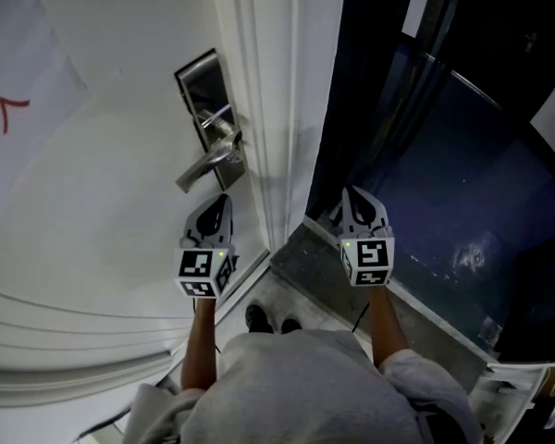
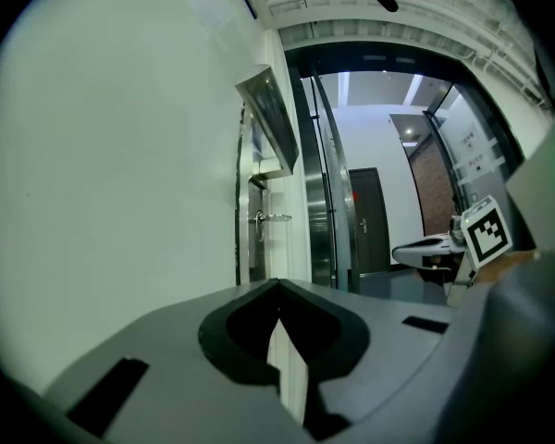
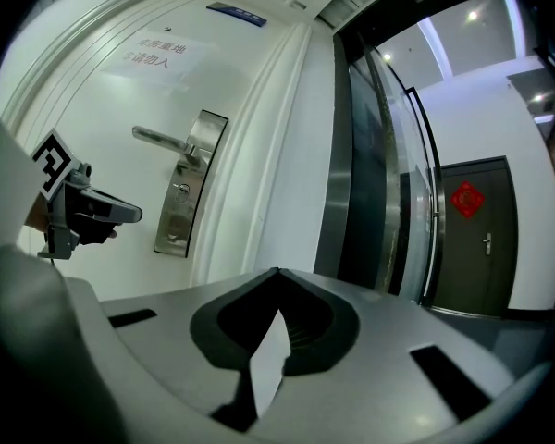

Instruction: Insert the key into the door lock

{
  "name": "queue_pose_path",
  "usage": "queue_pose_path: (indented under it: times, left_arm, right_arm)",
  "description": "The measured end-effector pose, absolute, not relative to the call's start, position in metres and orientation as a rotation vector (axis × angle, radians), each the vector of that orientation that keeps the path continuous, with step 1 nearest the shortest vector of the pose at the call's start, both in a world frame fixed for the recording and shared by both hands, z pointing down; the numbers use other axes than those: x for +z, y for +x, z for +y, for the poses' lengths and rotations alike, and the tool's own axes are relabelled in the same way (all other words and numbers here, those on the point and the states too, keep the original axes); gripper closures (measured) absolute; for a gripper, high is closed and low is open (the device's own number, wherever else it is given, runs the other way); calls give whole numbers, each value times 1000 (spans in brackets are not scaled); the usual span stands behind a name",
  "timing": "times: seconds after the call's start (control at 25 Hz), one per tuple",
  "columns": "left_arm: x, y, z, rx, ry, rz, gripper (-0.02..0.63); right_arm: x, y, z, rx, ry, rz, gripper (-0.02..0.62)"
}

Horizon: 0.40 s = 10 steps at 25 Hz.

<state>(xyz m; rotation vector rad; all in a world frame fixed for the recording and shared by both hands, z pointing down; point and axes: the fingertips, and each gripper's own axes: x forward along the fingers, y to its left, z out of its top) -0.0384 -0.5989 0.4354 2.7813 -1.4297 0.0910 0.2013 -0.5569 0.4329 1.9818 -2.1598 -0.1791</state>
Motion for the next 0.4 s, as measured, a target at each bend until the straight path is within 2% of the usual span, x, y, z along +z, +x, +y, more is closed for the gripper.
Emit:
queue_pose_path:
  times: [0.4]
  left_arm:
    - [441, -42, -604, 106, 2763, -1430, 589]
  right_arm:
    - [439, 195, -563, -155, 1963, -2165, 574]
